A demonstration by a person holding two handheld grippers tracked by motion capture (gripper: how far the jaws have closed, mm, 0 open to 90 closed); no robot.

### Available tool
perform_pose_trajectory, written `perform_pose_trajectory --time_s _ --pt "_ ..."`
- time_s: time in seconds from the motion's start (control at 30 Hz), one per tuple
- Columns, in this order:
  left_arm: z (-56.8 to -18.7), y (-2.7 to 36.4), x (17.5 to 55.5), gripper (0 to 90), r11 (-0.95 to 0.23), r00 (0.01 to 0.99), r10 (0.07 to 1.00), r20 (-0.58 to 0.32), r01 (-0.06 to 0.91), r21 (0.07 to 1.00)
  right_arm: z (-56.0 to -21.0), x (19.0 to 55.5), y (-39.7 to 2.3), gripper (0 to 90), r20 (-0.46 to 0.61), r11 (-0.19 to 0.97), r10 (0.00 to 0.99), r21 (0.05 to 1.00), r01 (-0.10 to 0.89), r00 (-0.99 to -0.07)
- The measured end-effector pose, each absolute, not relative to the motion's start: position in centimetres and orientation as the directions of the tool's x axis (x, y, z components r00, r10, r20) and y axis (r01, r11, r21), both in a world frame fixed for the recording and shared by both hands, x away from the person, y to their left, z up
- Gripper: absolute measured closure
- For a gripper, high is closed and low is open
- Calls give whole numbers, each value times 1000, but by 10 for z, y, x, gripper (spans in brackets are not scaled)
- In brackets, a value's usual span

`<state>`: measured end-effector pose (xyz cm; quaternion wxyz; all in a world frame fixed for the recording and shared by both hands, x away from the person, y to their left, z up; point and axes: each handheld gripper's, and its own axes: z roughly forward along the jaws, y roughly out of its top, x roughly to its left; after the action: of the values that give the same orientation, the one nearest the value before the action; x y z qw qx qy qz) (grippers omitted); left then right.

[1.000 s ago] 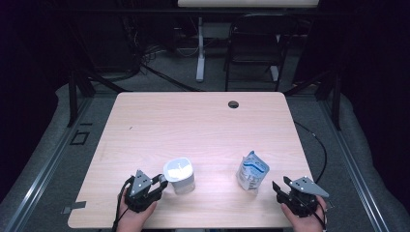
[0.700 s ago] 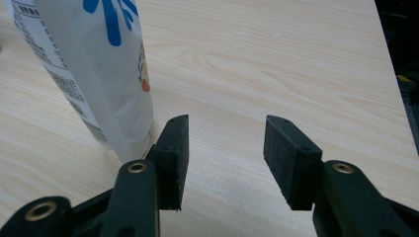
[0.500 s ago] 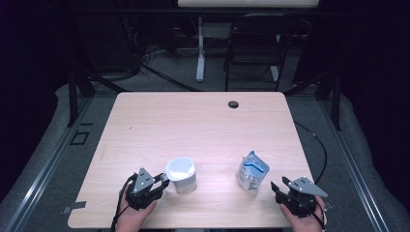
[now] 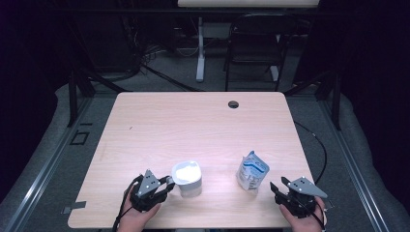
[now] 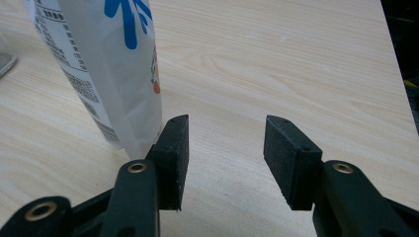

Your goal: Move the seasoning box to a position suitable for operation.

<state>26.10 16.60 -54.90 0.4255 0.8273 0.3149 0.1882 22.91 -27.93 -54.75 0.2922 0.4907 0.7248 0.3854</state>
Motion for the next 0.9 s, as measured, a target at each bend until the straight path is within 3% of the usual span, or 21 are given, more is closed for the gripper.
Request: perform_pose_trajectory --time_s 0.33,0.9 --pt "-551 157 257 693 -466 783 620 42 325 823 -547 229 -279 526 -50 229 934 844 485 -354" --pt "-554 168 260 641 -397 723 691 -4 384 834 -542 225 -274 544 -70 250 929 841 479 -363"
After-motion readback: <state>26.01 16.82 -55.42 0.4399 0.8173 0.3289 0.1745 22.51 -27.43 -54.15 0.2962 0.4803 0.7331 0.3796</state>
